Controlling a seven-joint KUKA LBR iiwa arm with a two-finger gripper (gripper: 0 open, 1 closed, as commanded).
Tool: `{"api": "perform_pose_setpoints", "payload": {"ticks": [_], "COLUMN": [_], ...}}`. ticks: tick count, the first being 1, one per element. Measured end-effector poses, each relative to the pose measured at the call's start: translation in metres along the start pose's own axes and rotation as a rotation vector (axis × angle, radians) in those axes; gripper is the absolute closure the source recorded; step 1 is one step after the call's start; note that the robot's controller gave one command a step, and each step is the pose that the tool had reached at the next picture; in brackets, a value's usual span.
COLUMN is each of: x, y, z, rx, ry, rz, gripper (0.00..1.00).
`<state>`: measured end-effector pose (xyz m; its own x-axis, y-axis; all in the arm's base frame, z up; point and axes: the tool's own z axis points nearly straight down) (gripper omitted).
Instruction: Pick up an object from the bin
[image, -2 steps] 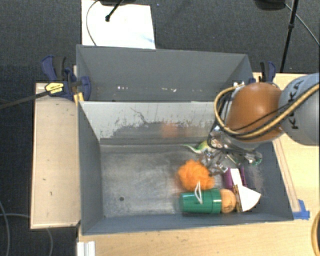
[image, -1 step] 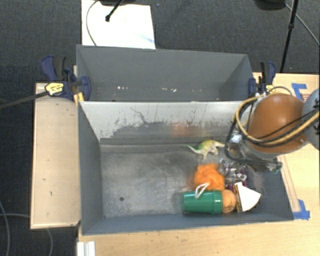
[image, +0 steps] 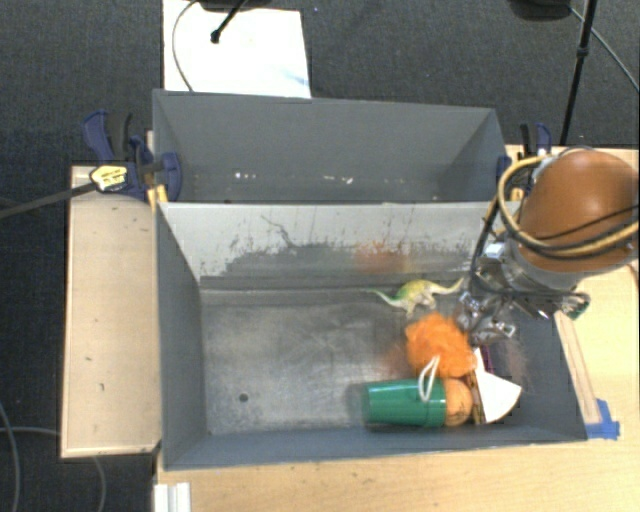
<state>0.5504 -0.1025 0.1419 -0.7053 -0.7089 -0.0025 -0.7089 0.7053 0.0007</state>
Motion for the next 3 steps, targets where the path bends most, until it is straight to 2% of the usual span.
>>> {"api": "perform_pose_setpoints", "payload": {"ticks": [1,2,3], "x": [0.016,0.03,0.03], "y": [0.019,0.035,0.035], "z": [0.017,0.036,0.036], "rx": [0.014,0.051,0.05], "ry": [-0.01,-0.034,-0.034], "rz": [-0.152,-0.229,-0.229], "gripper": [0.0,1.0,1.0]}}
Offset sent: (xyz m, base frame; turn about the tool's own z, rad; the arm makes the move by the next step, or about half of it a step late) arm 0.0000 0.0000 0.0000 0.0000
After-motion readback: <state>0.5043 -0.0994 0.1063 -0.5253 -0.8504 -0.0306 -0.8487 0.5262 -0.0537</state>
